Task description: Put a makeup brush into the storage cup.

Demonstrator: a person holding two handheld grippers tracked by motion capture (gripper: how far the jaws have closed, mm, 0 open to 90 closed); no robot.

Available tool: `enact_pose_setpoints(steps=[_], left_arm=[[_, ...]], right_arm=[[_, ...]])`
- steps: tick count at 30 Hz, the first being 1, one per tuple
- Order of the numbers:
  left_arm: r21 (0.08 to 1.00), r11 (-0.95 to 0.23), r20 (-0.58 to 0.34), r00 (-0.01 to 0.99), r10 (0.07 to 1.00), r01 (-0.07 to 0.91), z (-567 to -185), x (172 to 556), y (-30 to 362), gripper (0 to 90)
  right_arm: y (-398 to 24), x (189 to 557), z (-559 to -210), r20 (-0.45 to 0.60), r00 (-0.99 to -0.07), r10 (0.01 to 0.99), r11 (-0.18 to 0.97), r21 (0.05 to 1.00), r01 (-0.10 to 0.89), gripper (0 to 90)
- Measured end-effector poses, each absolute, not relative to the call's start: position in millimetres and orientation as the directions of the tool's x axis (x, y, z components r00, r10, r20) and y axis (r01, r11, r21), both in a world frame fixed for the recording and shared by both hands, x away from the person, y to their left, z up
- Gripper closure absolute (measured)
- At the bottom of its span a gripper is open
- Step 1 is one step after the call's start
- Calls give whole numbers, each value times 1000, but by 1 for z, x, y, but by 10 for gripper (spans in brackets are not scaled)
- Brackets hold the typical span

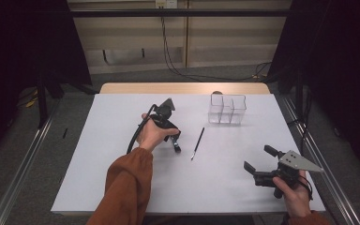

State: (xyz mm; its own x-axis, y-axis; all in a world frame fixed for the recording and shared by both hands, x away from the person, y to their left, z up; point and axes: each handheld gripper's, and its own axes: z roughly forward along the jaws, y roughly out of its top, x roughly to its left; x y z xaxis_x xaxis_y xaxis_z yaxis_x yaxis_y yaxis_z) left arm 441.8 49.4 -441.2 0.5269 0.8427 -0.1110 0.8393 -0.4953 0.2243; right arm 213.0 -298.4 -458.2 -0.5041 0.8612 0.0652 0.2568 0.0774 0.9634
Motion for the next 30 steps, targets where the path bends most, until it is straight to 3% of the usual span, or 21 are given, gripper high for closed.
enact_pose_setpoints(steps=[6,18,29,30], left_arm=[[207,-509,-51,529,847,836,-446,446,41,110],[175,-479,-76,497,864,860,-452,447,30,140],[149,-484,-22,492,870,862,-456,445,22,210],[143,-479,-21,487,873,866,-455,446,23,251]], right_arm=[[-298,213,-458,71,-503,862,73,962,261,0],[-298,213,-459,74,-506,859,72,962,264,0],[-299,213,-459,72,-510,857,76,962,263,0],[-298,213,-459,73,-509,857,76,961,265,0]])
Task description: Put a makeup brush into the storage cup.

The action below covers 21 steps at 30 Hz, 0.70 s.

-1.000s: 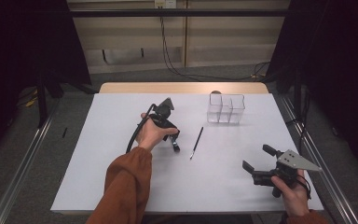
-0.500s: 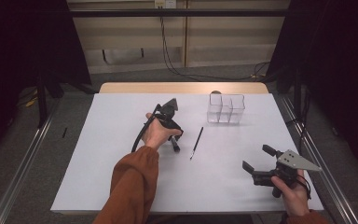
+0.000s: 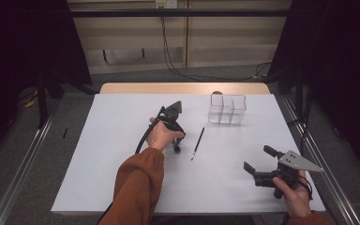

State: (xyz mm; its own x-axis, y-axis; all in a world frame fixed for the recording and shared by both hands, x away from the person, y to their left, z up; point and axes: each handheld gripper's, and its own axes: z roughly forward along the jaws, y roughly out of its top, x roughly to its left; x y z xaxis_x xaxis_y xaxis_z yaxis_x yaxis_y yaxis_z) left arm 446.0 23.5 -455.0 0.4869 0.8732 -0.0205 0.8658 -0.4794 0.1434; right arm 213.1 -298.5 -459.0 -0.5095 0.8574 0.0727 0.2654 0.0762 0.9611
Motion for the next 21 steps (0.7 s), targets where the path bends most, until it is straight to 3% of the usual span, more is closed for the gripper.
enact_pose_setpoints(steps=[7,11,20,21], left_arm=[[121,-471,-22,477,879,874,-452,446,24,359],[114,-469,-22,474,880,876,-450,447,27,492],[106,-473,-26,477,878,875,-449,448,28,579],[109,-475,-31,480,877,873,-449,447,27,635]], right_arm=[[-299,213,-459,74,-508,858,74,961,266,0],[-299,213,-459,74,-509,857,75,961,267,0],[-298,213,-460,76,-510,857,77,959,271,0],[-298,213,-460,75,-510,857,76,960,270,0]])
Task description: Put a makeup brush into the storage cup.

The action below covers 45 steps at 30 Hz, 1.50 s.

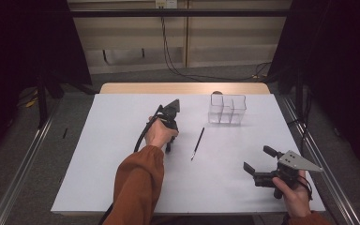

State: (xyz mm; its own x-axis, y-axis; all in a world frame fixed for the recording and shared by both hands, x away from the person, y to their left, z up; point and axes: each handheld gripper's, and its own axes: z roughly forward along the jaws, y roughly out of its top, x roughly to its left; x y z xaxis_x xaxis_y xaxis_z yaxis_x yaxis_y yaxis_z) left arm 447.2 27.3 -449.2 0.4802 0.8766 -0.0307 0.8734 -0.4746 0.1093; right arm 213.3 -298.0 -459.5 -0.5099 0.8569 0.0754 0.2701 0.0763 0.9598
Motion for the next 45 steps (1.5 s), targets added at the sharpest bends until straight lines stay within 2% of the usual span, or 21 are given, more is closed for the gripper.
enact_pose_setpoints(steps=[4,9,25,37,45], left_arm=[[112,-480,-37,486,873,870,-449,448,29,745],[113,-482,-34,488,872,869,-449,447,29,778],[112,-510,-40,516,855,853,-449,448,30,787],[126,-524,-89,535,840,842,-447,450,40,790],[193,-510,-138,538,832,838,-436,449,54,789]], right_arm=[[-298,213,-460,78,-510,856,75,960,271,0],[-298,213,-460,74,-517,853,81,959,272,0],[-299,213,-460,76,-515,854,79,959,271,0],[-299,213,-460,80,-511,856,72,960,271,0],[-298,213,-460,84,-509,857,69,959,274,0]])
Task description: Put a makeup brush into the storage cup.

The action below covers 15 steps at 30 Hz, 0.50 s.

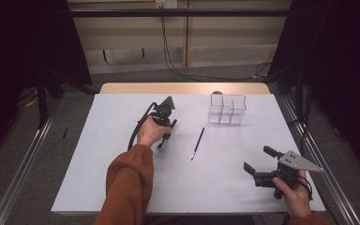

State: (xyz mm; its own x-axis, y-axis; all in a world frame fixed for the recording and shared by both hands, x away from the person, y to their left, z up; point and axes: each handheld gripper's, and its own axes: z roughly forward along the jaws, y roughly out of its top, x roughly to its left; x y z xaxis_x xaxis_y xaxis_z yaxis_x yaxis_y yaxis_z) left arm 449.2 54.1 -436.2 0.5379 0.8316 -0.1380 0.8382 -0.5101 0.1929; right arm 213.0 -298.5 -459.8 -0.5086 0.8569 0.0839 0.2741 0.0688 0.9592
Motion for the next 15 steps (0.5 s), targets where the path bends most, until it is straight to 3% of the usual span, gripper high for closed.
enact_pose_setpoints(steps=[15], left_arm=[[400,-495,-165,593,788,771,-423,443,87,789]], right_arm=[[-299,213,-460,81,-506,859,71,959,273,0]])
